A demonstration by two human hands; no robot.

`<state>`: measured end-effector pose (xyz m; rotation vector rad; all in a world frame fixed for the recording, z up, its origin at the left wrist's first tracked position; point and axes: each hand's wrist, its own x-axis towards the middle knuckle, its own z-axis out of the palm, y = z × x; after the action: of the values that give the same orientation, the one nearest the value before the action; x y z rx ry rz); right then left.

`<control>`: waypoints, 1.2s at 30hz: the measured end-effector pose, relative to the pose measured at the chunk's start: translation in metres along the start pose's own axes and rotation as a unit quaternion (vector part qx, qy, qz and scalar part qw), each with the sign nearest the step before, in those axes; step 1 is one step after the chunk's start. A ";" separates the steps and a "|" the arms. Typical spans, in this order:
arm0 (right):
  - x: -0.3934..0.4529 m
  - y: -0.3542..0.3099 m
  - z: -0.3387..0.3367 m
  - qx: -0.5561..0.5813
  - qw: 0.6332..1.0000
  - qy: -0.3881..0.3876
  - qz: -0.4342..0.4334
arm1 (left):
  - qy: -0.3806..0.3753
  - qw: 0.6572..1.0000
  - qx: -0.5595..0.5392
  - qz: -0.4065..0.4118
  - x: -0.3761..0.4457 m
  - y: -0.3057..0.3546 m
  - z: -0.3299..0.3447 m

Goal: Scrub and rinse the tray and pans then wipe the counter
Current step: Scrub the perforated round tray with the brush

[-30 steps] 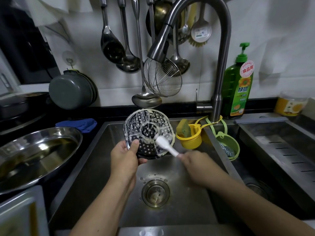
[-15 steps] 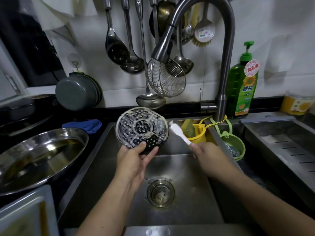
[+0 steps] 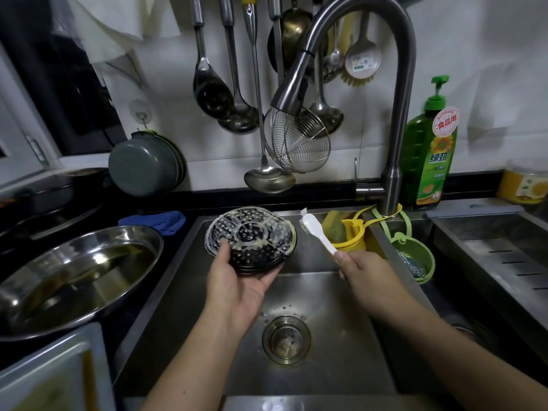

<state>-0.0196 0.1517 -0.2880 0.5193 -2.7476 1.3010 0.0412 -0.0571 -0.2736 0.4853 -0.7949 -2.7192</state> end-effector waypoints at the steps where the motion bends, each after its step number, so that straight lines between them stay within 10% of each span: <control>1: 0.000 0.000 0.001 0.000 1.000 -0.002 -0.001 | 0.008 1.000 -0.006 0.005 0.001 0.001 -0.001; 36: 0.003 0.000 -0.017 -0.099 0.995 -0.022 0.024 | -0.035 0.981 0.193 -0.010 -0.013 -0.008 0.009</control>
<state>-0.0239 0.1644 -0.2766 0.4750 -2.9000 1.0218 0.0487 -0.0417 -0.2683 0.4774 -1.3534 -2.6153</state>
